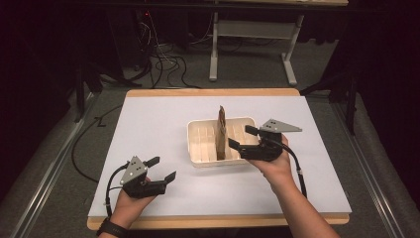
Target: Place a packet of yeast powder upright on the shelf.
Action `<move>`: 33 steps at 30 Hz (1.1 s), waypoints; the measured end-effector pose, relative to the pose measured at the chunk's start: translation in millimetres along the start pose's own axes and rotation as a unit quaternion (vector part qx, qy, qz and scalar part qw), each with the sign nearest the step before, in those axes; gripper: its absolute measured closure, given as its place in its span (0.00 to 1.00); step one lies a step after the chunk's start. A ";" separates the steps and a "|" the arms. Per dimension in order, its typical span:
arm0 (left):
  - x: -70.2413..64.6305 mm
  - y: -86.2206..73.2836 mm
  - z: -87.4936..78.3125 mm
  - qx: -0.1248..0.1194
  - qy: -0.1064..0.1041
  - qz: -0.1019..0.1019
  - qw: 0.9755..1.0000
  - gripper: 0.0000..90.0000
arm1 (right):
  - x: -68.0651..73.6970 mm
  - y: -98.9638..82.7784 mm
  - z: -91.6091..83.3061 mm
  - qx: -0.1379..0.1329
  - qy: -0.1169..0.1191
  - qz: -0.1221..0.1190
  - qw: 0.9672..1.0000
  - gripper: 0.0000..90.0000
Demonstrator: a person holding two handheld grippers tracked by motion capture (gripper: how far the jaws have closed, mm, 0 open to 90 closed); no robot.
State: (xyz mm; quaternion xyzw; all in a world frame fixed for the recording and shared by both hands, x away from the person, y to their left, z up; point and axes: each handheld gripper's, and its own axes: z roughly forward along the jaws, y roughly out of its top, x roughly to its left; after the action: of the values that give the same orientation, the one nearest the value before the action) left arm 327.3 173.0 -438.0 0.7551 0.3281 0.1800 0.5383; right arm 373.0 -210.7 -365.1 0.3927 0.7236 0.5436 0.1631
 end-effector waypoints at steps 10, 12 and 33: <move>-1.0 -0.5 1.1 0.002 0.000 0.001 1.000 0.23 | -30.0 -36.1 -55.5 -0.005 -0.048 0.011 0.999 0.17; -1.2 -0.7 1.4 0.003 -0.001 0.000 1.000 0.23 | -37.7 -45.6 -67.4 -0.009 -0.057 0.017 0.998 0.17; -8.9 -4.0 14.1 0.029 -0.005 0.021 0.999 0.21 | -70.4 -109.2 -94.4 0.030 -0.133 0.018 0.991 0.18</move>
State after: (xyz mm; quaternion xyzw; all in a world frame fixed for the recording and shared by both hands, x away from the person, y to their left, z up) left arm 328.5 157.9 -445.9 0.7779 0.3145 0.1784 0.5139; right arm 312.7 -336.3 -444.9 0.4791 0.7042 0.4679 0.2359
